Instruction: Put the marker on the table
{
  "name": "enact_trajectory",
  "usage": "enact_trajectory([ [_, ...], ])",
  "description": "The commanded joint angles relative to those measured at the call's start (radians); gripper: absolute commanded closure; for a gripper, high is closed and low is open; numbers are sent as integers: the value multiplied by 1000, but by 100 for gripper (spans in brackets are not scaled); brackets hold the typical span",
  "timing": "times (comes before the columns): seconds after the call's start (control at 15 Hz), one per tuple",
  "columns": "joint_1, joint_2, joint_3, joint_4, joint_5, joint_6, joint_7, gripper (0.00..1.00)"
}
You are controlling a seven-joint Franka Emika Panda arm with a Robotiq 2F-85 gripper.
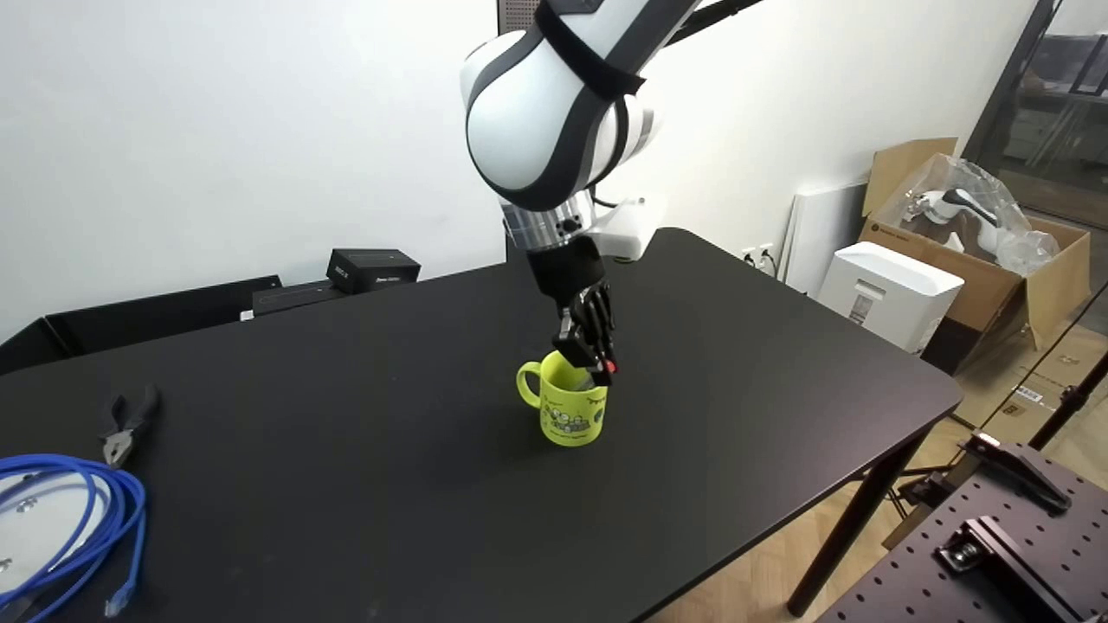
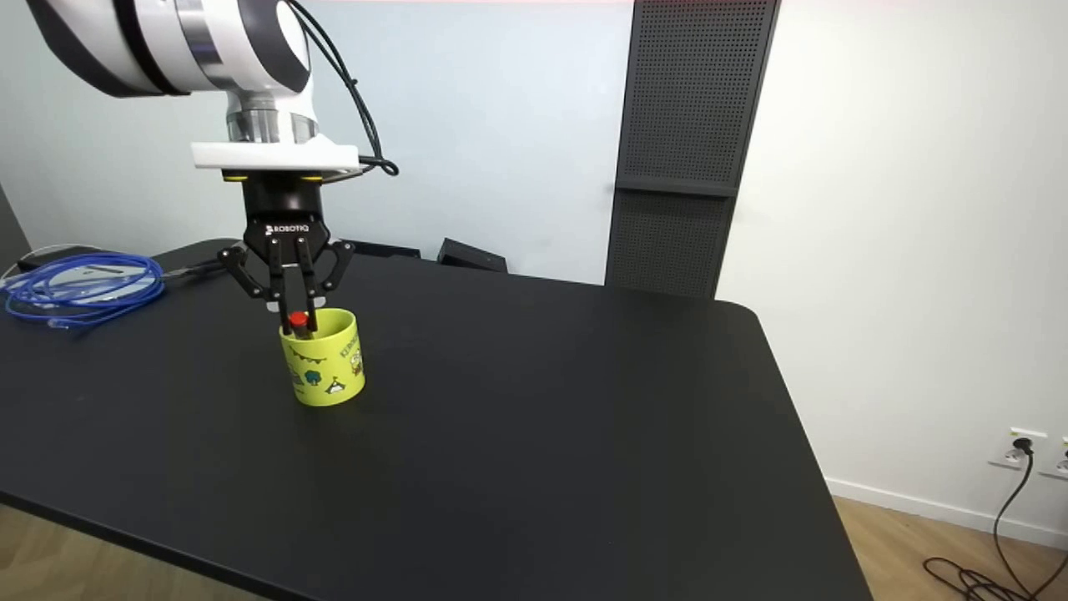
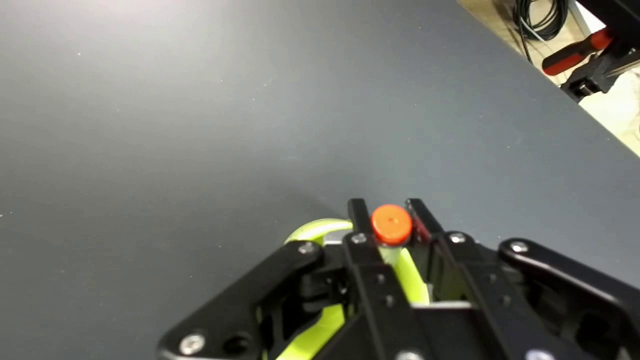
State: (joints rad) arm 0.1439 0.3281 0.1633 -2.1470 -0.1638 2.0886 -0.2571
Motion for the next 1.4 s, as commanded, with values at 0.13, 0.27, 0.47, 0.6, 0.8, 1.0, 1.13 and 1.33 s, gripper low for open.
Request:
enact_trajectory([
  [0.13, 12, -104, -4, -16, -30, -31, 35, 94],
  [0.27, 18, -152, -7, -26, -64, -21, 59, 94],
  [0.47, 20, -229, -4, -44, -102, -16, 82, 94],
  [0.6, 22, -279, -3, -59, -127, -11, 102, 94],
  [0.8, 16, -336, -6, -88, -160, 9, 141, 94],
  [1.0, -7, -348, -25, -122, -171, 72, 162, 94],
  [1.13, -28, -333, -47, -145, -168, 155, 147, 94],
  [1.33, -61, -294, -79, -163, -147, 268, 115, 94],
])
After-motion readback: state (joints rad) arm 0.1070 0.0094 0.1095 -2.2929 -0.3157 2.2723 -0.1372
